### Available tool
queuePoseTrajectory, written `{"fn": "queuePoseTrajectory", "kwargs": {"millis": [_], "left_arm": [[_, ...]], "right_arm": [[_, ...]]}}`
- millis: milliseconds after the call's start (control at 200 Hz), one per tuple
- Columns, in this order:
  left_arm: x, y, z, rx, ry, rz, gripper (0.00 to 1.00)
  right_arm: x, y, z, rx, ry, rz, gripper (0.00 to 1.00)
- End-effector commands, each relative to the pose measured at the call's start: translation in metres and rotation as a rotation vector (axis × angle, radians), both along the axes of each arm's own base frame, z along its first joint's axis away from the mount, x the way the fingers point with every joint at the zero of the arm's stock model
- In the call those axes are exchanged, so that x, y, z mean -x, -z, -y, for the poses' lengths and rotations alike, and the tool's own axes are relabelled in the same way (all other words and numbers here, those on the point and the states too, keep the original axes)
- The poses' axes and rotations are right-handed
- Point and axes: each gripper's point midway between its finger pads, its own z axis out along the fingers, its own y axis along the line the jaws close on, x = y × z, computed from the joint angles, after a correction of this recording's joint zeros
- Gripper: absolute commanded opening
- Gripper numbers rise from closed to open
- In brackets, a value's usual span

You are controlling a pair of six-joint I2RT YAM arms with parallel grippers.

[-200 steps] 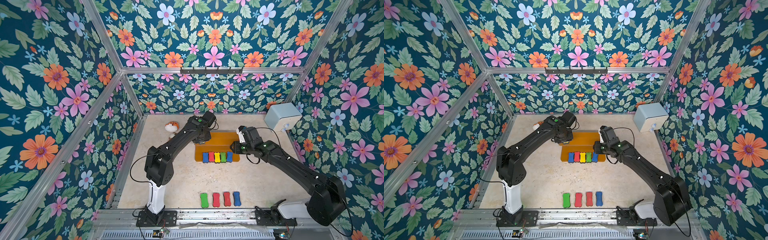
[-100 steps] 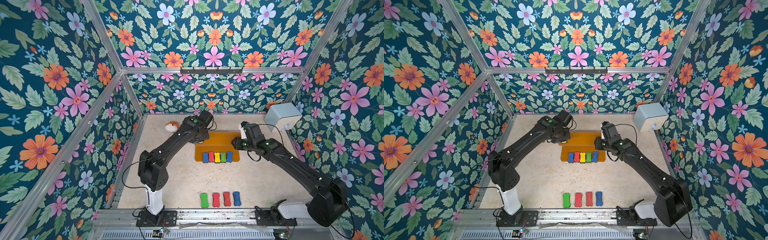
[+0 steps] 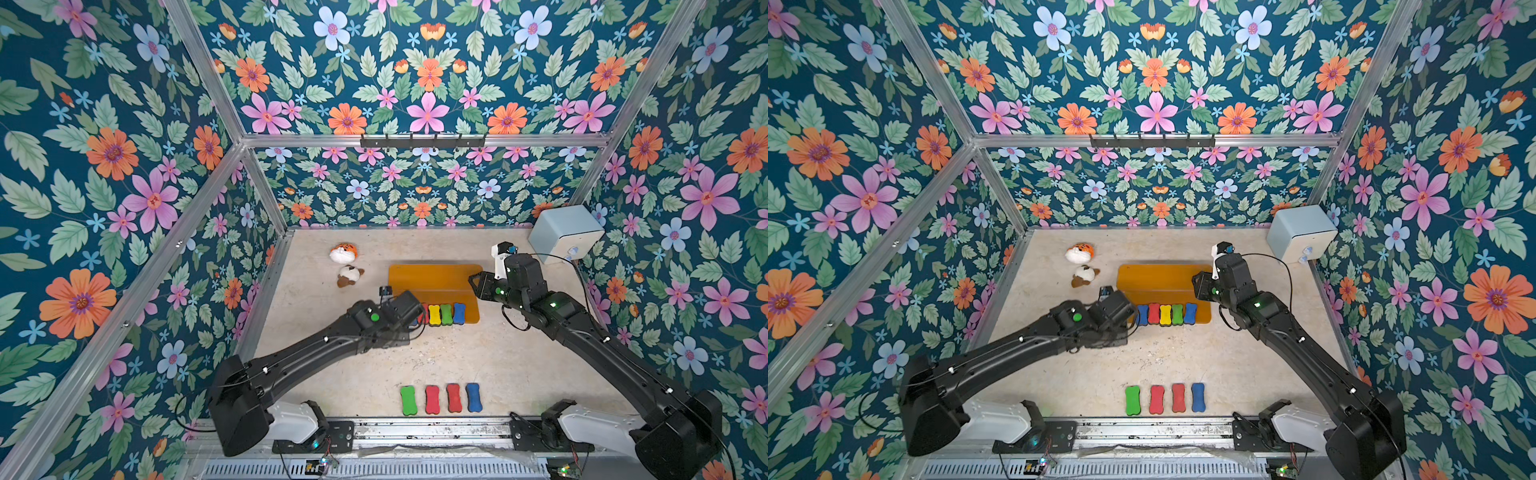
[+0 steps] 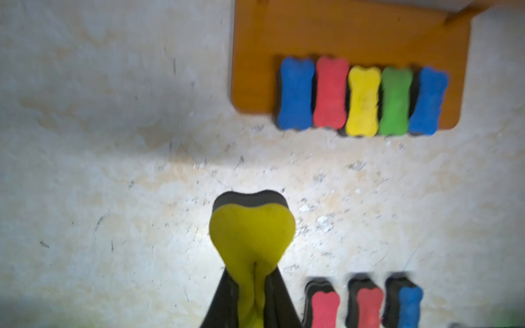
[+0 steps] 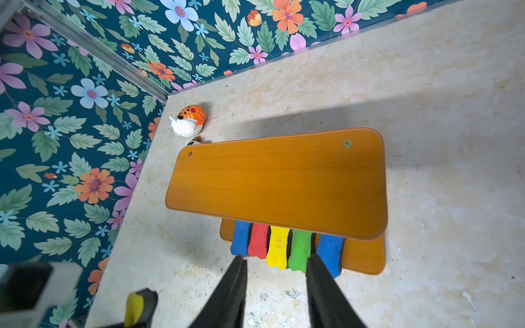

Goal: Remove the whiteboard erasers from the shelf
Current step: Pick up the whiteboard eraser from the shelf, then place the whiteboard eraser at the center of the board.

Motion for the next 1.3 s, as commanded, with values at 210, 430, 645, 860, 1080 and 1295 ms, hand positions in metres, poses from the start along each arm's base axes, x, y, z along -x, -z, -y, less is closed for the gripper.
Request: {"fn": "queuePoseTrajectory", "kwargs": {"millis": [210,430,645,860,1080,1295], "left_arm": [[0.050,0.054,-0.003,0.037,-0.056,0.047,0.00],[0.077,0.081,-0.008,0.032,-0.069,0.023,0.00],[0.097,0.096,-0.013,0.040,-0.076,0.000,0.00],[0.116,0.104,-0.015,0.036,-0.070,-0.016,0.00],[0.121,0.107,-0.017,0.021,-0.078,-0.016,0.02],[0.122,0.110,-0.018,0.018,-0.080,-0.016,0.09]], "right_arm": [[0.001,-0.003,-0.003,-0.071,0.011,0.014,0.40],[0.001,-0.003,-0.002,-0.065,0.014,0.014,0.40],[-0.002,-0.005,-0.005,-0.066,0.006,0.013,0.40],[-0.005,-0.001,-0.010,-0.072,-0.005,0.004,0.39],[-0.006,0.007,-0.014,-0.083,-0.014,-0.019,0.39],[-0.006,0.009,-0.016,-0.085,-0.015,-0.028,0.39]]}}
